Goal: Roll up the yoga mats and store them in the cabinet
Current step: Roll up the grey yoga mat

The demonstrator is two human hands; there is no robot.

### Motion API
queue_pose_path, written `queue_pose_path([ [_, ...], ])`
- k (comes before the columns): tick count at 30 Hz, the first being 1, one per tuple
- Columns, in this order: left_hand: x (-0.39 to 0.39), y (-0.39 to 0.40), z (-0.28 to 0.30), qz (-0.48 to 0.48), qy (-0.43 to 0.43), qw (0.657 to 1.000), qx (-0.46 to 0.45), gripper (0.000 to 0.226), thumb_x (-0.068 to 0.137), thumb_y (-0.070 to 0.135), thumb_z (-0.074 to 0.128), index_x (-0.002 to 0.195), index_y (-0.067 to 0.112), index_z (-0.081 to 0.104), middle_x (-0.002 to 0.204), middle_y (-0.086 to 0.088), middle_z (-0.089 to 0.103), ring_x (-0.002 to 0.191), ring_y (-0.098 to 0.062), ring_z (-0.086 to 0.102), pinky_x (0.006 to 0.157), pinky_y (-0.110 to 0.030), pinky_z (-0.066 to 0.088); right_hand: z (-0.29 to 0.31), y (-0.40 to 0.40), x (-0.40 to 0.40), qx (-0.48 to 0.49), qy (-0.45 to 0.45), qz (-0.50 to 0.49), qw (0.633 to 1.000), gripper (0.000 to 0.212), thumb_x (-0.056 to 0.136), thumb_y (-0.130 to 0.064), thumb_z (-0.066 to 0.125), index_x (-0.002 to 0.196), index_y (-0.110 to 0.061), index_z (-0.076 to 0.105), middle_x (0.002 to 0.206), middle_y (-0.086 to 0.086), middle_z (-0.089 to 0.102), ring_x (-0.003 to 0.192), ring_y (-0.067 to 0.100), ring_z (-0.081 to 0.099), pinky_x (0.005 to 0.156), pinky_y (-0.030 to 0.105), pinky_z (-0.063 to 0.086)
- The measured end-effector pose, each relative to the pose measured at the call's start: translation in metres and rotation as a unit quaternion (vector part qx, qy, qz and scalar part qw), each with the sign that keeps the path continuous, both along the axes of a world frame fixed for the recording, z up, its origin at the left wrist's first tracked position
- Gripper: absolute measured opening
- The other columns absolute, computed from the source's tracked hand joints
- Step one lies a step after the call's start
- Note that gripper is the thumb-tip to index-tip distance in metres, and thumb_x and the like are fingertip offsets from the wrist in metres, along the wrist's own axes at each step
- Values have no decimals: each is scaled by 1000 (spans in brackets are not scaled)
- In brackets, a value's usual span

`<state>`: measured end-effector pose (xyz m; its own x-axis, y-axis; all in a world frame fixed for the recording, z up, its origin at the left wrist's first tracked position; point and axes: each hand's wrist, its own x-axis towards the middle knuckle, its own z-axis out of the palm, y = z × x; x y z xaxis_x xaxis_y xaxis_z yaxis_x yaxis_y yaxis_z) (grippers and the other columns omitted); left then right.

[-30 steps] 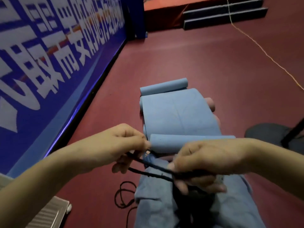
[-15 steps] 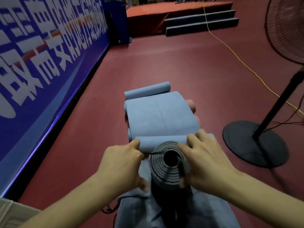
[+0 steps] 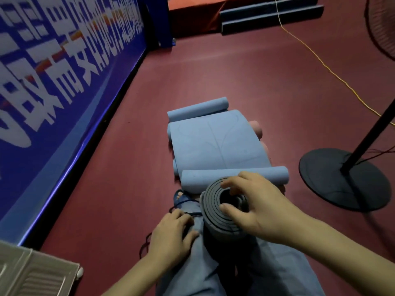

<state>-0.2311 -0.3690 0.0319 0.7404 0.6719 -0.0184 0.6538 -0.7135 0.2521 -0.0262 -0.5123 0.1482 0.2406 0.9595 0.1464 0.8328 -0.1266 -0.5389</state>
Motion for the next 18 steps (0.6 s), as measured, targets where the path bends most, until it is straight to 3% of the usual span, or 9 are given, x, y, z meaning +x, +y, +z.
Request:
queue_pose_path([
  [3,0,13,2,58,-96,991,-70,22,88,48,70,98,32,59,86,16,59,80,-8,58,72,-33,47,-14,3,-9,5,2,31,999,36,84,-56,56,107,-29,65,94,-16,54,91,10,52,82,27,44],
  [4,0,17,2,69,-104,988,-90,26,90,45,69,110,33,58,91,16,62,86,-9,61,76,-33,47,-18,3,-11,16,4,37,999,32,84,-53,58,105,-29,65,94,-16,54,90,9,52,81,26,43],
  [6,4,25,1,67,-35,993,-87,37,94,46,62,127,30,55,112,9,66,106,-19,63,85,-36,48,-21,2,-15,31,22,39,999,28,85,-49,59,103,-29,65,93,-16,55,89,8,53,80,26,45],
  [8,8,28,6,62,55,996,-33,29,96,49,56,115,27,59,115,4,66,106,-26,64,81,-37,48,-22,2,-16,41,34,42,998,27,85,-48,59,101,-28,67,93,-15,57,90,9,56,81,31,49],
  [10,10,29,24,61,59,996,9,24,95,49,55,96,26,59,102,7,63,97,-24,62,73,-36,46,-19,3,-17,49,33,46,997,26,86,-45,59,103,-28,67,95,-15,57,92,9,57,83,33,51],
  [12,7,30,52,12,-36,999,-1,25,91,52,56,83,28,54,92,11,51,90,-17,54,72,-34,42,-14,7,-19,60,33,69,995,36,87,-43,61,120,-30,62,110,-13,56,105,9,56,92,32,49],
  [15,3,25,109,-95,-131,977,-136,26,89,56,54,80,31,54,91,11,57,87,-11,56,73,-30,46,-4,17,-19,-37,42,94,994,75,90,-55,63,154,-37,28,141,-15,40,133,8,40,112,29,36],
  [16,5,19,126,-112,-148,960,-211,28,92,54,56,83,28,57,89,7,63,84,-11,60,72,-31,49,-1,21,-19,-61,44,118,990,69,91,-57,64,150,-38,34,137,-16,44,129,7,43,109,29,38],
  [18,7,9,152,-121,-187,915,-336,27,94,49,60,87,23,59,85,-3,71,79,-12,66,70,-31,51,11,24,-18,-38,132,173,975,16,95,-47,66,108,-38,64,97,-18,59,92,3,56,82,26,46],
])
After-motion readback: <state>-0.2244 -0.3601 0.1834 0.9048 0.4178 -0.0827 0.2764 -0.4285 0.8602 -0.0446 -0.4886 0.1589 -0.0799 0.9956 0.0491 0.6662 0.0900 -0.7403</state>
